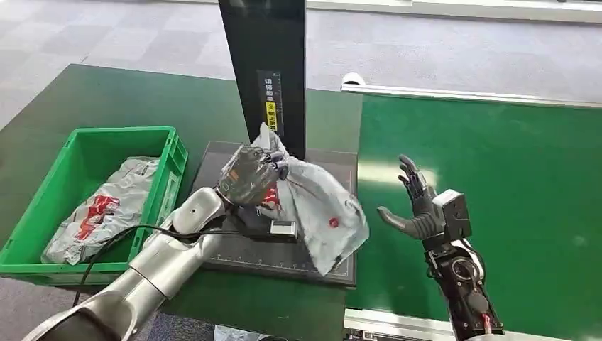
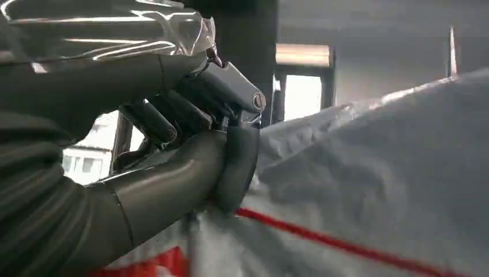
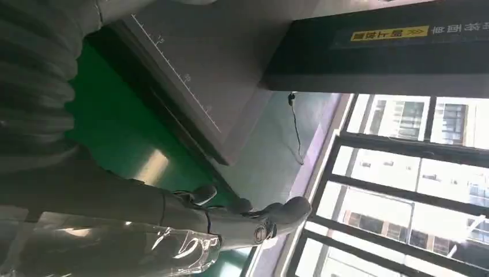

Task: Moved the parcel from conveyor to table for the left to box.

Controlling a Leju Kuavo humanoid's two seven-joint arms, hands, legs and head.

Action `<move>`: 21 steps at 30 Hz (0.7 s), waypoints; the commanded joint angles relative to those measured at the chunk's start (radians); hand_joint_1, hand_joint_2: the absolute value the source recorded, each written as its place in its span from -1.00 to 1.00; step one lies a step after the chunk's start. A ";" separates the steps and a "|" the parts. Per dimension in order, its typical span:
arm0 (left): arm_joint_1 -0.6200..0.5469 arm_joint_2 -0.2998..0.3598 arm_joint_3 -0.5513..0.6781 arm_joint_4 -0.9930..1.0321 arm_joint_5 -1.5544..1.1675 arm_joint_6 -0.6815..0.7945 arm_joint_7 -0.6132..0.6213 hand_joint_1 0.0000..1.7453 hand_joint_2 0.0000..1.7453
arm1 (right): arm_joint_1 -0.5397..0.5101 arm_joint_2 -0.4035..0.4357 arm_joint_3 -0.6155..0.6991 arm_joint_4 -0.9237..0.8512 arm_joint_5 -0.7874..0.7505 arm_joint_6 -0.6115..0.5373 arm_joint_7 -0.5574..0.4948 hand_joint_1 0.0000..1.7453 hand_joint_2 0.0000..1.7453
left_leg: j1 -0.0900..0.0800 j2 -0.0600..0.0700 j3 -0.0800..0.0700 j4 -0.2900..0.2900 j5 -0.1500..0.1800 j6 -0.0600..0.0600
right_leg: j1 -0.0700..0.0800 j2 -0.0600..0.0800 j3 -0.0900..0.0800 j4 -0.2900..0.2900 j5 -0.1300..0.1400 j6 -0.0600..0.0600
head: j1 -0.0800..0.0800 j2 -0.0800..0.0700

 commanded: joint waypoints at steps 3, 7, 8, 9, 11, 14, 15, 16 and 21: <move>0.133 -0.201 0.478 -0.397 0.084 0.126 -0.263 1.00 1.00 | 0.017 -0.021 0.008 -0.014 -0.030 -0.041 0.006 -1.00 1.00 | 0.000 -0.001 -0.001 0.001 0.000 0.001 | 0.000 -0.001 -0.001 0.000 -0.001 0.000 | 0.000 0.000; 0.168 -0.220 0.504 -0.490 0.134 0.126 -0.263 1.00 1.00 | 0.012 -0.030 0.020 0.000 -0.042 -0.045 -0.003 -1.00 1.00 | 0.000 0.002 0.000 0.001 -0.002 0.001 | 0.000 0.002 -0.001 0.000 -0.001 0.000 | -0.001 0.000; 0.177 -0.226 0.521 -0.510 0.132 0.126 -0.263 1.00 1.00 | 0.009 -0.032 0.025 0.004 -0.044 -0.046 -0.005 -1.00 1.00 | 0.000 0.002 -0.001 0.000 -0.001 0.001 | 0.000 0.001 -0.002 0.000 0.000 0.000 | 0.000 0.000; 0.182 -0.229 0.531 -0.533 0.145 0.126 -0.263 1.00 1.00 | 0.007 -0.033 0.028 0.007 -0.047 -0.047 -0.006 -1.00 1.00 | 0.000 0.001 0.000 0.000 -0.001 0.001 | 0.000 0.001 0.000 0.000 -0.001 0.000 | 0.000 0.000; 0.189 -0.235 0.557 -0.577 0.163 0.126 -0.263 1.00 1.00 | 0.004 -0.032 0.033 0.013 -0.049 -0.050 -0.007 -1.00 1.00 | 0.000 0.001 0.000 0.000 -0.001 0.001 | 0.000 0.001 0.000 -0.001 -0.001 0.000 | 0.000 0.000; 0.184 -0.250 0.635 -0.629 0.147 0.126 -0.263 1.00 1.00 | 0.006 -0.031 0.040 0.015 -0.053 -0.063 -0.010 -1.00 1.00 | 0.000 0.003 -0.001 0.000 -0.001 0.001 | 0.000 0.002 -0.002 0.000 0.000 0.000 | 0.000 0.000; 0.179 -0.256 0.667 -0.650 0.098 0.126 -0.263 1.00 1.00 | 0.009 -0.029 0.039 0.012 -0.055 -0.065 -0.010 -1.00 1.00 | 0.000 0.004 -0.001 0.000 -0.002 0.001 | 0.000 0.003 -0.002 0.000 0.000 0.000 | 0.000 0.000; 0.170 -0.269 0.718 -0.657 -0.006 0.126 -0.263 1.00 1.00 | 0.016 -0.025 0.034 0.007 -0.054 -0.071 -0.010 -1.00 1.00 | 0.000 0.002 -0.001 0.000 -0.001 0.001 | 0.000 0.002 -0.002 0.000 0.000 0.000 | 0.000 0.000; 0.142 -0.305 0.866 -0.649 -0.253 0.126 -0.263 1.00 1.00 | 0.052 -0.008 0.015 -0.021 -0.037 -0.087 -0.003 -1.00 1.00 | 0.000 0.002 0.001 -0.001 -0.001 0.000 | 0.000 0.002 0.000 -0.001 -0.001 0.000 | 0.000 0.000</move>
